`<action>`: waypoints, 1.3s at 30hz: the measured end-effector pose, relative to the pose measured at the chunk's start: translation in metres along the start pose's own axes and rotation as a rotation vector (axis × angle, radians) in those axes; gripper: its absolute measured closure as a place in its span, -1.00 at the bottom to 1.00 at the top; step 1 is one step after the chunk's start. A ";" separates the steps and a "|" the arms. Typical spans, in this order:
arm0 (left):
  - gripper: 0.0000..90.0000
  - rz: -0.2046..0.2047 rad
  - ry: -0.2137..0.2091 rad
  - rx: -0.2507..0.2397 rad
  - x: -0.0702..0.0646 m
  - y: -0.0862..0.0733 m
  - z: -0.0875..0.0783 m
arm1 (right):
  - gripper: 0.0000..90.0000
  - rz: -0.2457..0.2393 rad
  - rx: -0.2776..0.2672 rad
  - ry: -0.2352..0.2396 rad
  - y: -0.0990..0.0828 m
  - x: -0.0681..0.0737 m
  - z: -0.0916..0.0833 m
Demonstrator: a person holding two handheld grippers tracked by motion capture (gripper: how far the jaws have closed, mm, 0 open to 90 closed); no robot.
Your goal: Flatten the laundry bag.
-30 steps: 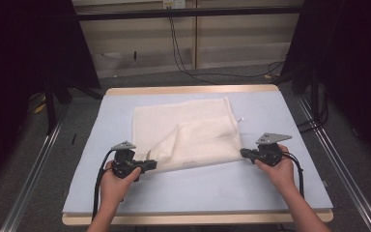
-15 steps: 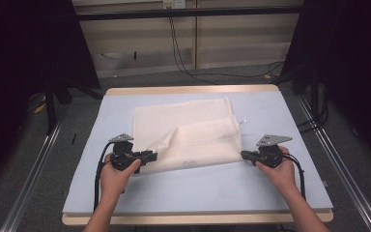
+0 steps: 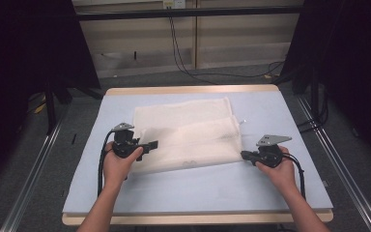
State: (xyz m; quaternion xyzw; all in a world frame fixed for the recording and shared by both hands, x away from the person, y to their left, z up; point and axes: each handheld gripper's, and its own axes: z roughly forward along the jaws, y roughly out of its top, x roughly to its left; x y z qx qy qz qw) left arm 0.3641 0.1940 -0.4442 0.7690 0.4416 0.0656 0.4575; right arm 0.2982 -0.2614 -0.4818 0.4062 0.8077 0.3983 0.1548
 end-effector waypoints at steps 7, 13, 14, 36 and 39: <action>0.74 0.015 -0.029 0.004 0.000 0.002 0.002 | 0.96 -0.001 -0.003 0.002 0.000 -0.001 0.000; 0.90 0.037 -0.122 0.004 -0.022 -0.001 -0.004 | 0.95 0.002 -0.004 -0.001 0.000 0.000 0.000; 0.90 0.037 -0.122 0.004 -0.022 -0.001 -0.004 | 0.95 0.002 -0.004 -0.001 0.000 0.000 0.000; 0.91 0.156 -0.250 0.157 -0.067 -0.052 0.006 | 0.29 0.037 -0.059 -0.129 0.020 0.015 -0.021; 0.90 0.157 -0.248 0.159 -0.068 -0.053 0.007 | 0.15 0.024 -0.082 -0.121 0.026 0.023 -0.025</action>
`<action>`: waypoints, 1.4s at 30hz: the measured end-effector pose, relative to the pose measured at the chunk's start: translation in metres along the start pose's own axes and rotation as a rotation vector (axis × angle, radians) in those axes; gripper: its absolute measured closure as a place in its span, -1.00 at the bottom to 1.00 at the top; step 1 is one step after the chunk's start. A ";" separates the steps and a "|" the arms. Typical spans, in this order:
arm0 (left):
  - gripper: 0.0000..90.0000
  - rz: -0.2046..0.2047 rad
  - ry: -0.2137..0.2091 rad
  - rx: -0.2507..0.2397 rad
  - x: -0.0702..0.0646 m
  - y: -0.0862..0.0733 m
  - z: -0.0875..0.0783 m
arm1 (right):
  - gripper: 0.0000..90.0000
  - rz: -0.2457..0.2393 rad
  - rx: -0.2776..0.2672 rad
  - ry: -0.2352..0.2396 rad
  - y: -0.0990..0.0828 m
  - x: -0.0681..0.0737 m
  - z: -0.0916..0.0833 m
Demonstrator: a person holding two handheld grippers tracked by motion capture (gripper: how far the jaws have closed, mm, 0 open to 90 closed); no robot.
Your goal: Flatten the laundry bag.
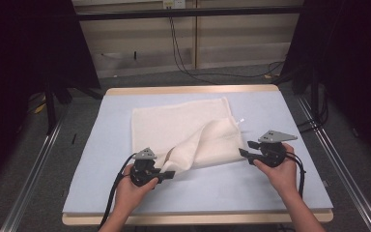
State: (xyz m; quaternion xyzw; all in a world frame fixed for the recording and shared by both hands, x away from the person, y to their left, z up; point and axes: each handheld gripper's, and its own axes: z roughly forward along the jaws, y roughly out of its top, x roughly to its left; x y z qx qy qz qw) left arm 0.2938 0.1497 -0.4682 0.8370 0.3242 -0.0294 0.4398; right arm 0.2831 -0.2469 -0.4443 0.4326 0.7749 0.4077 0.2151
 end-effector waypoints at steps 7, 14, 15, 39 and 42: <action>0.90 0.005 -0.008 0.024 0.001 -0.001 0.001 | 0.08 -0.028 0.007 0.088 0.011 0.022 0.013; 0.90 0.028 0.003 0.034 -0.002 -0.002 0.000 | 0.05 -0.024 0.018 0.148 0.029 0.043 0.043; 0.90 0.031 -0.002 0.031 -0.002 -0.002 0.000 | 0.04 -0.002 0.020 0.160 0.034 0.049 0.054; 0.58 0.002 -0.017 0.018 -0.002 -0.004 -0.009 | 0.95 0.048 0.098 0.285 0.044 0.077 0.088; 0.37 0.000 -0.005 -0.027 0.000 0.000 -0.018 | 0.95 0.039 0.089 0.289 0.036 0.078 0.082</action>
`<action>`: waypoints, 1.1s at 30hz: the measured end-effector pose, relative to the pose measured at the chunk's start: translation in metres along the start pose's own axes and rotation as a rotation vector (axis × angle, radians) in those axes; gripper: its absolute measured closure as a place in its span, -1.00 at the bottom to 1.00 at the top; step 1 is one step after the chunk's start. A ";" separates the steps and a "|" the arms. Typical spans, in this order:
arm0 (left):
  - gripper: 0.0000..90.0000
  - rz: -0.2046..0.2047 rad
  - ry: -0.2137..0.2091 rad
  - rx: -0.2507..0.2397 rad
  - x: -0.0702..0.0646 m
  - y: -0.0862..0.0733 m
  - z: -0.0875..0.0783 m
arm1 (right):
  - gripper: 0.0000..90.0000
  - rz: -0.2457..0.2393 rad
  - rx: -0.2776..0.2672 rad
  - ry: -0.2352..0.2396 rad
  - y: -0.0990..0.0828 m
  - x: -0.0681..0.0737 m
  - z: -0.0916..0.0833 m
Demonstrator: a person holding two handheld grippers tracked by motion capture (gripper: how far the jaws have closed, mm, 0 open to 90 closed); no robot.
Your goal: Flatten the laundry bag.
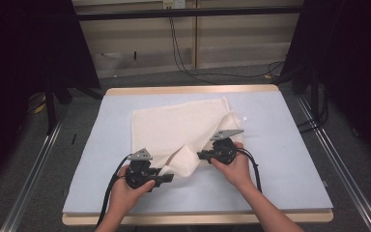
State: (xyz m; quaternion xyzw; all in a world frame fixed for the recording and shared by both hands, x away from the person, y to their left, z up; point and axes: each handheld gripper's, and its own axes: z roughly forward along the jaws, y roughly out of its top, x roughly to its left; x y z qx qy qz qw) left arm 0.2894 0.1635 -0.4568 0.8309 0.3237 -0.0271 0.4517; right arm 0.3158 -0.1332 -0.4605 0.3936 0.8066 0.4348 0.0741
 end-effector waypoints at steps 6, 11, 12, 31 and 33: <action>0.08 -0.032 0.024 -0.058 0.006 0.003 -0.016 | 0.95 0.002 -0.017 0.007 -0.008 0.004 -0.006; -0.01 -0.031 0.030 -0.070 0.012 0.006 -0.023 | 0.95 -0.004 -0.012 0.001 -0.011 0.004 -0.007; -0.02 -0.035 0.018 -0.075 0.014 0.006 -0.022 | 0.95 0.004 -0.010 -0.001 -0.011 0.004 -0.007; -0.43 -0.101 -0.035 -0.091 0.029 0.007 -0.029 | 0.96 -0.001 0.020 -0.019 -0.022 0.002 -0.008; -0.43 -0.102 -0.034 -0.087 0.031 0.007 -0.029 | 0.96 -0.011 0.018 -0.017 -0.022 0.002 -0.008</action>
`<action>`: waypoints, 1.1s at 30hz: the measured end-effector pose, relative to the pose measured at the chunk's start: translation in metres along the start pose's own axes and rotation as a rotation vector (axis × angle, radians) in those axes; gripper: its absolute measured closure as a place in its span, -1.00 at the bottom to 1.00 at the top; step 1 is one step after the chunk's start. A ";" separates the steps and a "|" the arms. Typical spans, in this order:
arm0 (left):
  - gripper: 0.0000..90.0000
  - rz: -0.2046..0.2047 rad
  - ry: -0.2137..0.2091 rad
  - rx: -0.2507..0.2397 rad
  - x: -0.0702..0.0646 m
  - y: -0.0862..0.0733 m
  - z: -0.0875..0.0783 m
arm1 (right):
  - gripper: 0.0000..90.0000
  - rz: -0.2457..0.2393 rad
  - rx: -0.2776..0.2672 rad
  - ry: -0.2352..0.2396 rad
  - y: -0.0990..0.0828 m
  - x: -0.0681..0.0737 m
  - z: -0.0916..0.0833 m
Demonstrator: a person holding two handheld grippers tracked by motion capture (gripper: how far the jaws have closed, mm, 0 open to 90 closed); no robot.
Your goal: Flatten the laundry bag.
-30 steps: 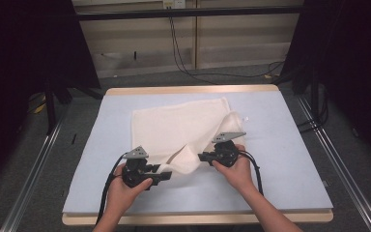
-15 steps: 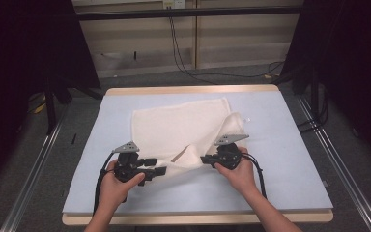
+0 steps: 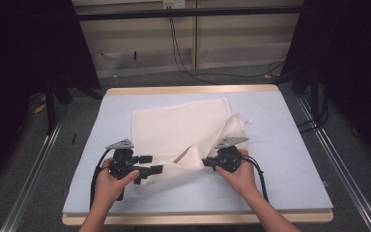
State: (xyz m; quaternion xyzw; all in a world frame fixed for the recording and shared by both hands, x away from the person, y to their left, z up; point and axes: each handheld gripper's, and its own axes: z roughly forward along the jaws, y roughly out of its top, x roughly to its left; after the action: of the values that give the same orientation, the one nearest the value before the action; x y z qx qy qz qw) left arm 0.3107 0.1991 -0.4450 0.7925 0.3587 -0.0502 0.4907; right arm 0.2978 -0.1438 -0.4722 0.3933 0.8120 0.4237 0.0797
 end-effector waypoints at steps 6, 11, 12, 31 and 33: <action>-0.45 -0.024 0.008 -0.033 0.007 0.004 -0.004 | 0.96 -0.005 0.005 -0.005 -0.002 0.002 -0.002; -0.45 -0.050 0.006 -0.014 0.013 0.005 0.001 | 0.96 -0.007 0.014 -0.005 -0.007 0.004 -0.002; -0.45 -0.062 0.002 -0.038 0.016 0.007 -0.001 | 0.96 -0.004 0.012 -0.003 -0.008 0.005 -0.003; -0.18 0.045 0.077 0.115 0.024 0.002 0.041 | 0.95 0.037 0.010 -0.026 -0.027 0.001 -0.029; -0.18 0.084 0.073 0.145 0.022 -0.001 0.050 | 0.95 0.042 0.007 -0.029 -0.029 0.000 -0.031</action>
State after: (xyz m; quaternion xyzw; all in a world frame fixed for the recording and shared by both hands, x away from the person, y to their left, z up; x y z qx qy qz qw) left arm 0.3399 0.1701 -0.4805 0.8415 0.3384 -0.0262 0.4203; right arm 0.2669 -0.1724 -0.4742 0.4168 0.8037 0.4168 0.0811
